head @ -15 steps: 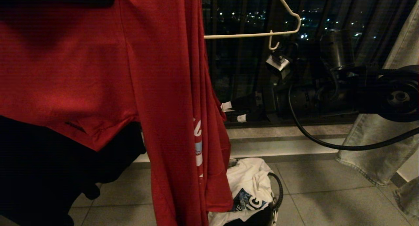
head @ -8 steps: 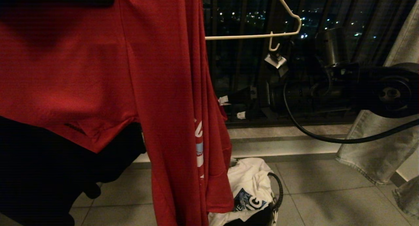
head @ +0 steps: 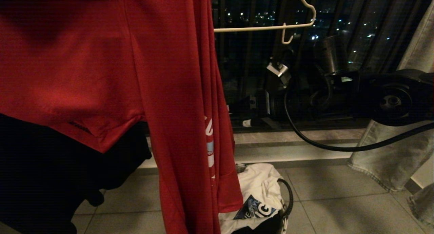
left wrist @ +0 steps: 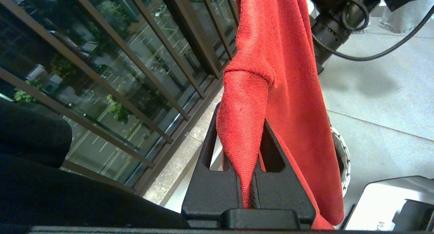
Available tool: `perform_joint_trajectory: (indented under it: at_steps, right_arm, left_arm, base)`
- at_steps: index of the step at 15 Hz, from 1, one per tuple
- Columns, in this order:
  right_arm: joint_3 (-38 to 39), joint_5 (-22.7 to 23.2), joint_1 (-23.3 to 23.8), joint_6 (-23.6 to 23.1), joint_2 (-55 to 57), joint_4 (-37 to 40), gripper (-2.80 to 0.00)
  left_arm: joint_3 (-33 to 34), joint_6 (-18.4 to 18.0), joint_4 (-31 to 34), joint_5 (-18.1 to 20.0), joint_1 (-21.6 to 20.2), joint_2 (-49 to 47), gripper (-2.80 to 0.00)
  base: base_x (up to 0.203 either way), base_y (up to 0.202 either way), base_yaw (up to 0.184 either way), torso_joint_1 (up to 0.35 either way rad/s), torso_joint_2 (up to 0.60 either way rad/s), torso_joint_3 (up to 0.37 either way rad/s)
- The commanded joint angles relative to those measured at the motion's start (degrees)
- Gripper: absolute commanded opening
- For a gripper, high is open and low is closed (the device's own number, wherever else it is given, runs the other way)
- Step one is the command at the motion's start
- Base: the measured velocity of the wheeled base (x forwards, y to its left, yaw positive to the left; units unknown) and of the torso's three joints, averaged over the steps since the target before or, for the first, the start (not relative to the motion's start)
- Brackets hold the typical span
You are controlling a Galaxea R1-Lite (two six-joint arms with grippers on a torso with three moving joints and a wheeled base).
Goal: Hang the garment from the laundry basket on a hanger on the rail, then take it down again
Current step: Hang the clothes on the clothes rack
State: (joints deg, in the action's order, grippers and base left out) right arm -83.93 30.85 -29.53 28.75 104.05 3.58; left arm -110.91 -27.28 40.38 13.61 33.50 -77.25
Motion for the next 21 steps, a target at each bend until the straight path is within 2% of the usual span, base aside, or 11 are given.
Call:
perform_joint_trajectory:
  at_steps: [1,6,11,17,18,21]
  right_arm:
    - [0.0,-0.08,-0.7,0.17,-0.07,0.1,0.0]
    - [0.26,-0.37,-1.35,0.17,-1.22,0.28,0.0]
    - [-0.2,-3.23,-1.58,-0.01,0.65,-0.07,0.0]
    - [-0.35,-3.51,-1.58,-0.69,1.11,0.02,0.0]
    - [-0.44,-3.65,-1.58,-0.8,1.12,0.02,-2.8]
    - [-0.53,-4.83,-1.49,-0.88,1.31,-0.15,-2.8]
  left_arm:
    - [0.08,-0.08,0.23,0.03,0.39,-0.18,-2.8]
    - [0.08,-0.11,0.32,-0.07,0.78,-0.18,-2.8]
    - [-0.01,-0.3,-0.03,-0.25,1.79,-0.53,-2.8]
    - [0.04,-0.09,-0.03,-0.25,1.83,-0.05,-2.8]
    - [-0.01,-0.14,-0.03,-0.3,1.83,0.05,-2.8]
    - [-0.01,-0.14,-0.03,-0.34,1.83,0.0,-2.8]
  base:
    - [0.0,0.0,0.0,0.0,0.0,0.0]
    - [0.0,0.0,0.0,0.0,0.0,0.0]
    - [0.0,0.0,0.0,0.0,0.0,0.0]
    - [0.0,0.0,0.0,0.0,0.0,0.0]
    - [0.0,0.0,0.0,0.0,0.0,0.0]
    - [0.0,0.0,0.0,0.0,0.0,0.0]
